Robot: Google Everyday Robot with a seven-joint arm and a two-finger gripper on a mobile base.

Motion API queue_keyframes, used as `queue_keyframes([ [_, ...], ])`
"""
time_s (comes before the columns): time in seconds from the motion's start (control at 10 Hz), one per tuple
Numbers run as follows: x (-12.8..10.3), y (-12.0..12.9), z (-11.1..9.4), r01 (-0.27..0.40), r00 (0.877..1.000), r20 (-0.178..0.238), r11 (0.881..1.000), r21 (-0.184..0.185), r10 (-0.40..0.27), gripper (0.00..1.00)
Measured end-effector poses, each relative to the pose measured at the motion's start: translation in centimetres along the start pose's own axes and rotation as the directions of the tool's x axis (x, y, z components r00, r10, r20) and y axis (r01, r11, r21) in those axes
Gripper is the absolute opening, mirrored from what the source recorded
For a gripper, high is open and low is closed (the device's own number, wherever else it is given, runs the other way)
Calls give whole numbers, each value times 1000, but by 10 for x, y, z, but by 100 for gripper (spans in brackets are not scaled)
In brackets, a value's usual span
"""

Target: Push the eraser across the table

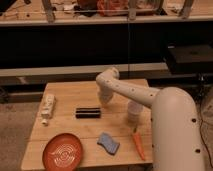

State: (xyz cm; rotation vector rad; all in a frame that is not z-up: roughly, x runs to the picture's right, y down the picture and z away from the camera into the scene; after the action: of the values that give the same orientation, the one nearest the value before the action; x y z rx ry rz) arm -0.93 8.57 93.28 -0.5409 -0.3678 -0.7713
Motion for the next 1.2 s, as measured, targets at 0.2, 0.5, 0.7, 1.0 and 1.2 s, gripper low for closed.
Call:
queue_keyframes([
  [0.2,-5,-2,6,7,996,85,999,-43,-3,4],
  [0.5,-18,-9,3,57,998,5,998,-20,-57,4],
  [0.7,-29,-16,4,74,997,19,997,-23,-74,4],
  [1.0,-39,-18,4,116,991,72,993,-32,-114,4],
  [1.2,-44,-16,4,122,991,52,992,-32,-121,4],
])
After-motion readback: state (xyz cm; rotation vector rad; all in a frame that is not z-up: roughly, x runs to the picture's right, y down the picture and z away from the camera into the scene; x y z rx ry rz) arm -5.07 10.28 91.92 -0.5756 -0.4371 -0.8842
